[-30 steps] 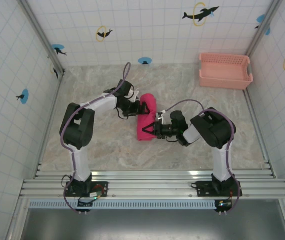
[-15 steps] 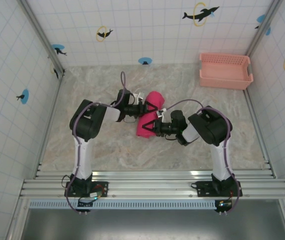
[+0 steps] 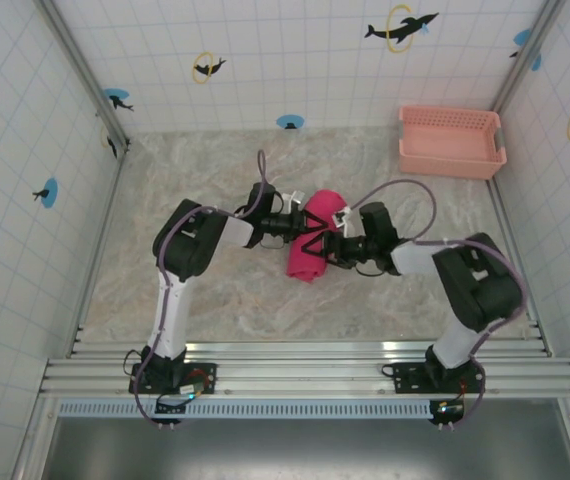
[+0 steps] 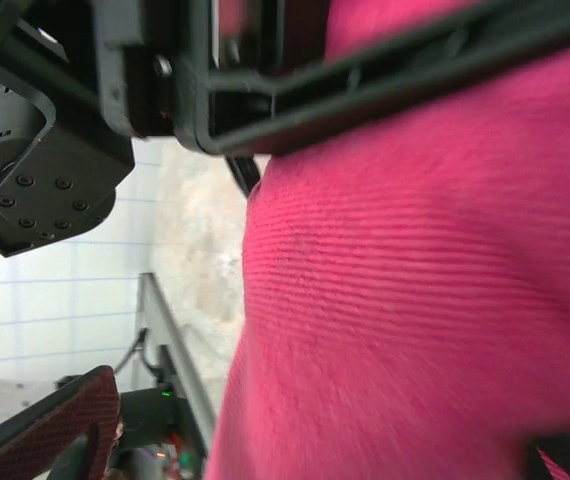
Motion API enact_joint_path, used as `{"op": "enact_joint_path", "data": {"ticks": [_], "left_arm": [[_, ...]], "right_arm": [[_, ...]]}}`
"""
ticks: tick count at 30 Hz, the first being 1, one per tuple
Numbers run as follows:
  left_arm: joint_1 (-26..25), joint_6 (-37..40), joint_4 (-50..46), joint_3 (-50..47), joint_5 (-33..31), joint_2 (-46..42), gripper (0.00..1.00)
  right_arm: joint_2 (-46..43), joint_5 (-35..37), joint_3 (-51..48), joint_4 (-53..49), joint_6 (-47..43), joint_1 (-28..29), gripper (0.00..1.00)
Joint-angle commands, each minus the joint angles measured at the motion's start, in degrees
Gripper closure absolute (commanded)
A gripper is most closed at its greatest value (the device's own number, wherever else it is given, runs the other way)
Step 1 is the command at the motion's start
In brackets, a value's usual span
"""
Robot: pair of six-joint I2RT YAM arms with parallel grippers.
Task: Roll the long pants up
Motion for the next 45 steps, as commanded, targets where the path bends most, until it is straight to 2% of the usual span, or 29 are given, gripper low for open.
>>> {"op": "enact_joint_path", "data": {"ticks": [1,7,10,14,18,22,34,40,45], "left_arm": [[-0.54,1.63,-3.25,0.89,3.68,1.11,1.00],[-0.27,-5.73,4.15,2.54,4.91,0.81,1.00],[-0.25,-11.49,9.95,4.22,5.10,0.76,1.00],[-0.28,-21.14,19.53,7.44,4.47,1.77,1.00],[-0.24,-29.83,28.76,9.91,2.80,3.18,1.00],[-0.22,-35.81,34.94,12.31,1.46,3.69,1.00],[-0.24,-35.96,32.72,13.60,2.38,-0.52,1.00],[-0.22,-36.46,32.79,13.86,2.72,-0.47,1.00],[-0.22,-36.70,33.22,13.65,3.21,-0.27,1.00]], "right_arm": [[-5.85,4.88,1.50,-21.45,-14.43,-3.84,0.03],[-12.26,0.37,-6.16,-19.11,-14.38,-12.30,0.01],[-12.72,-2.87,-9.11,-16.24,-14.14,-13.23,0.01],[-14.17,-4.25,-16.18,2.76,-4.23,-13.09,0.02],[-12.72,-4.91,-17.07,9.43,-0.52,-12.82,0.02],[-10.56,-5.17,-18.88,24.47,7.24,-13.87,0.02],[4.79,-2.79,-10.99,58.01,26.30,-12.31,0.01],[10.88,-1.10,-4.30,62.64,31.01,-7.93,0.01],[10.89,1.13,-2.44,62.65,31.37,-6.07,0.01]]}}
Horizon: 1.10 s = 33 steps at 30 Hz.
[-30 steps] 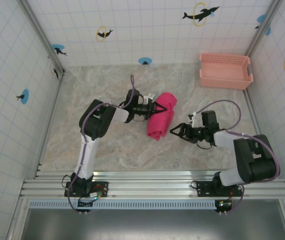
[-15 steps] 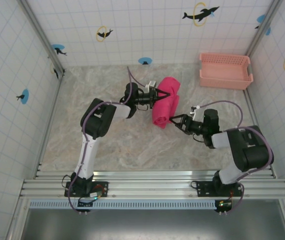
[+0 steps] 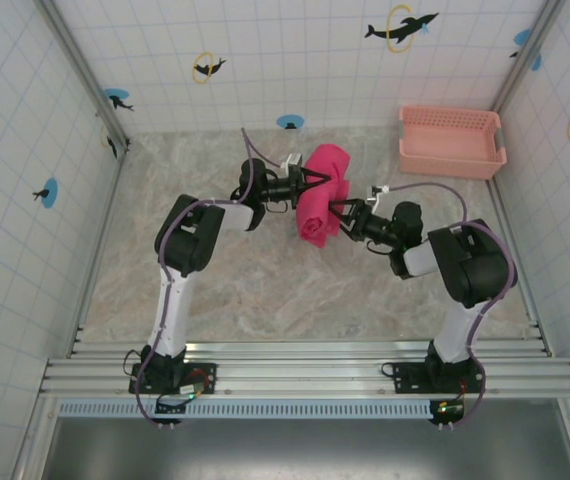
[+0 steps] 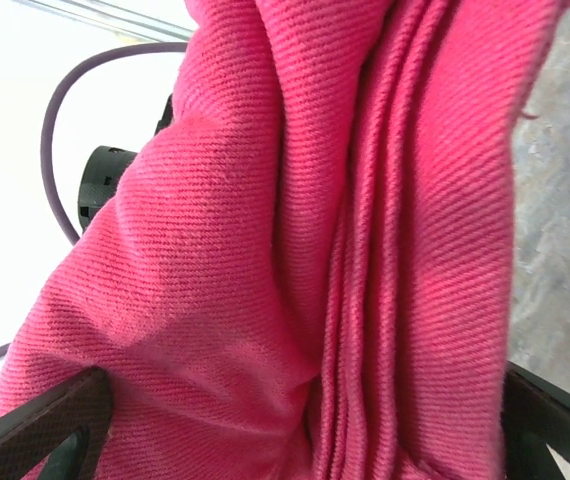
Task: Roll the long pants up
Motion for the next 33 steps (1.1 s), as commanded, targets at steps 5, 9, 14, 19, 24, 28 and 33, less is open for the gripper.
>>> {"op": "enact_joint_path", "data": {"ticks": [5,9,14,19,24,28,33], "left_arm": [[-2.72,-1.60,9.98,1.93,1.59,-2.80,1.00],[-2.27,-3.05,11.95,1.57,1.19,-2.03,1.00],[-2.08,-5.49,15.17,1.84,0.89,-0.86,1.00],[-2.13,-5.53,15.54,1.82,1.23,-0.88,1.00],[-2.27,-5.82,15.56,2.34,1.51,-0.83,1.00],[-2.52,-6.21,15.53,3.28,1.90,-0.50,1.00],[-1.90,-8.30,16.58,5.58,0.28,0.19,0.94]], "right_arm": [[-2.40,1.93,6.45,7.38,3.72,3.51,0.01],[-4.13,2.88,7.90,7.40,7.04,3.73,0.01],[-4.27,3.25,8.79,7.38,9.11,4.11,0.01],[-1.70,3.68,11.42,7.42,10.79,6.53,0.01],[1.32,3.57,15.46,7.42,12.14,8.45,0.34],[2.19,4.34,16.65,7.41,11.59,8.24,0.66],[1.66,4.48,16.50,6.24,9.88,7.53,1.00]]}}
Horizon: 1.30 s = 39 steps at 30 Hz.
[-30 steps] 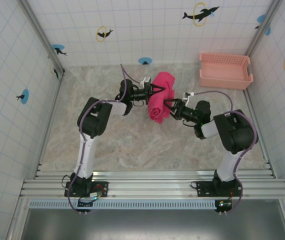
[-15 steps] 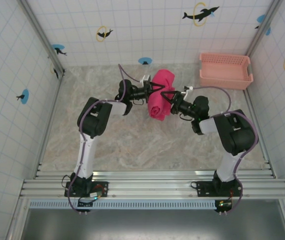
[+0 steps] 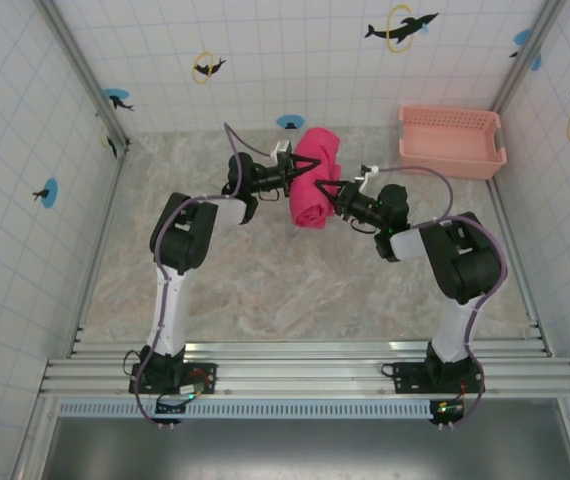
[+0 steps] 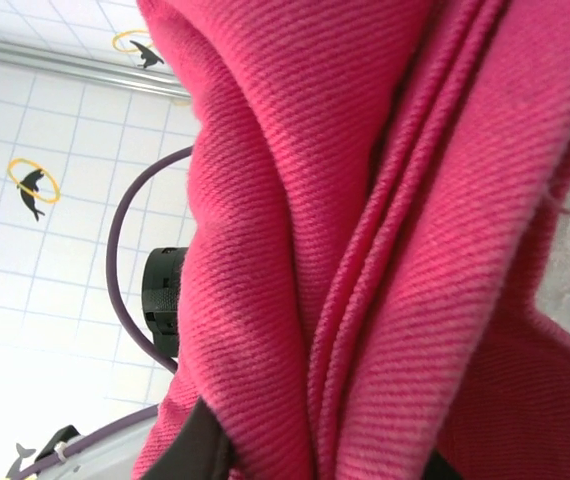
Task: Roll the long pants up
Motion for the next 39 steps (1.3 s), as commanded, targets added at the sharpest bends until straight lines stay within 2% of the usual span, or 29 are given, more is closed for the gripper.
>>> {"op": "enact_joint_path", "data": {"ticks": [1,2,7,9,10,11,14,15,18,19,20,24,26,30,35,39], "left_arm": [[-4.46,-0.08,9.35,3.92,-0.02,0.01,0.82],[-4.02,-0.17,9.00,4.84,-0.37,-0.22,0.70],[-2.82,0.87,6.15,9.33,-1.28,-2.55,0.37],[-2.78,1.28,5.17,10.83,-1.10,-3.42,0.29],[-2.63,1.90,4.38,11.18,-0.70,-3.81,0.18],[-2.37,2.90,3.32,10.99,-0.12,-4.28,0.11],[-0.22,8.79,-1.67,5.76,-0.48,-6.98,0.10],[0.78,11.45,-3.86,3.31,-0.94,-8.22,0.04],[3.76,22.95,-15.01,-3.95,-2.55,-13.00,0.03],[4.50,28.20,-20.83,-5.64,-2.15,-14.58,0.03],[4.94,34.20,-28.36,-6.51,-2.36,-16.29,0.03],[5.52,60.42,-62.08,-4.51,-7.56,-22.52,0.03],[5.53,68.99,-72.97,-2.18,-10.77,-24.41,0.03],[7.10,74.88,-81.11,-2.70,-14.52,-27.24,0.03],[8.47,82.90,-90.44,-3.92,-23.17,-31.12,0.03],[9.36,85.41,-93.14,-7.49,-23.62,-32.93,0.03]], "right_arm": [[-1.66,-2.43,4.37,6.24,-2.24,3.19,1.00],[-2.54,-2.24,3.34,4.60,-3.60,3.02,1.00],[-8.43,-0.57,-2.99,-4.45,-13.07,0.78,1.00],[-10.32,-0.12,-4.68,-5.38,-14.38,-0.97,1.00],[-11.50,0.56,-5.48,-5.25,-14.39,-2.18,1.00],[-12.88,0.32,-5.61,-6.16,-14.92,-3.50,1.00],[-19.57,0.00,-4.59,-17.26,-20.36,-7.89,1.00],[-22.39,-0.02,-3.37,-24.66,-24.27,-9.04,1.00],[-31.22,4.12,5.05,-56.90,-43.85,-10.93,1.00],[-33.03,6.64,8.84,-66.57,-49.51,-11.18,1.00],[-33.78,7.38,11.72,-70.86,-51.99,-12.18,1.00],[-31.88,5.23,17.47,-72.89,-49.68,-19.19,1.00],[-30.54,6.28,19.77,-73.83,-49.63,-21.47,1.00],[-26.85,10.96,24.62,-74.28,-48.49,-25.18,1.00],[-21.66,18.13,31.57,-74.52,-48.57,-27.13,1.00],[-16.51,20.74,34.14,-69.03,-48.07,-27.49,1.00]]}}
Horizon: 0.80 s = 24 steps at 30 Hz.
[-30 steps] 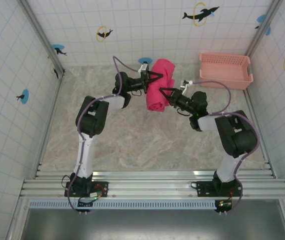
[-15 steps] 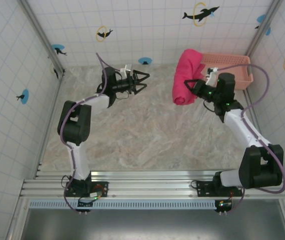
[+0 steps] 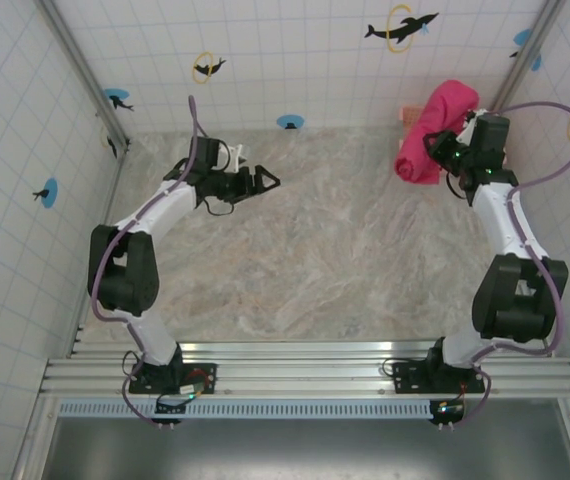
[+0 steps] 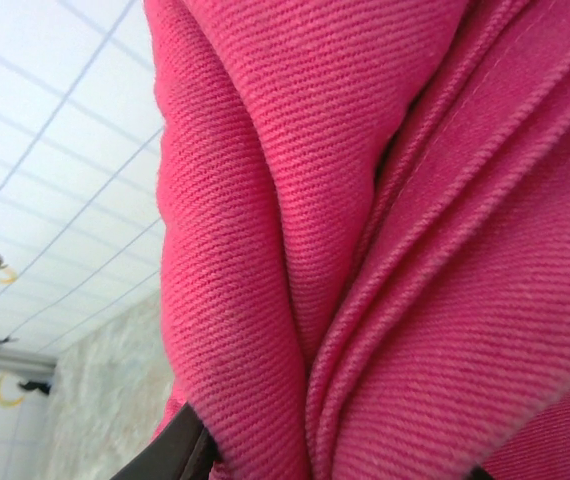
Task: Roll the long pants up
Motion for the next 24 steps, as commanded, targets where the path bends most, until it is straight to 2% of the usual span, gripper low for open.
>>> {"op": "enact_joint_path", "data": {"ticks": [1,2,5,13,17,21,24], "left_arm": [[0.87,6.36,-7.30,-3.25,-2.82,-2.94,0.03],[0.78,6.47,-7.53,-3.98,-2.73,-3.37,0.03],[0.86,7.63,-9.57,-4.90,-2.73,-3.89,0.03],[1.00,9.78,-15.24,-2.18,-2.83,-2.54,0.03],[1.02,10.27,-17.82,-0.14,-2.62,-0.79,0.03],[0.95,10.38,-19.39,1.08,-1.80,1.01,0.03],[0.91,11.06,-21.06,3.34,-1.97,3.07,0.03]], "right_arm": [[2.85,2.86,5.71,11.35,-0.91,-0.44,1.00],[4.02,5.38,6.23,12.16,-0.73,-0.63,1.00],[8.91,6.25,7.95,17.22,1.90,-1.92,1.00],[25.02,8.13,11.74,41.97,12.83,-4.65,1.00],[34.71,10.61,15.03,55.44,21.09,-5.02,1.00],[44.25,16.77,17.33,67.88,29.96,-5.26,1.00],[48.77,21.68,18.11,72.29,33.52,-5.05,1.00]]}}
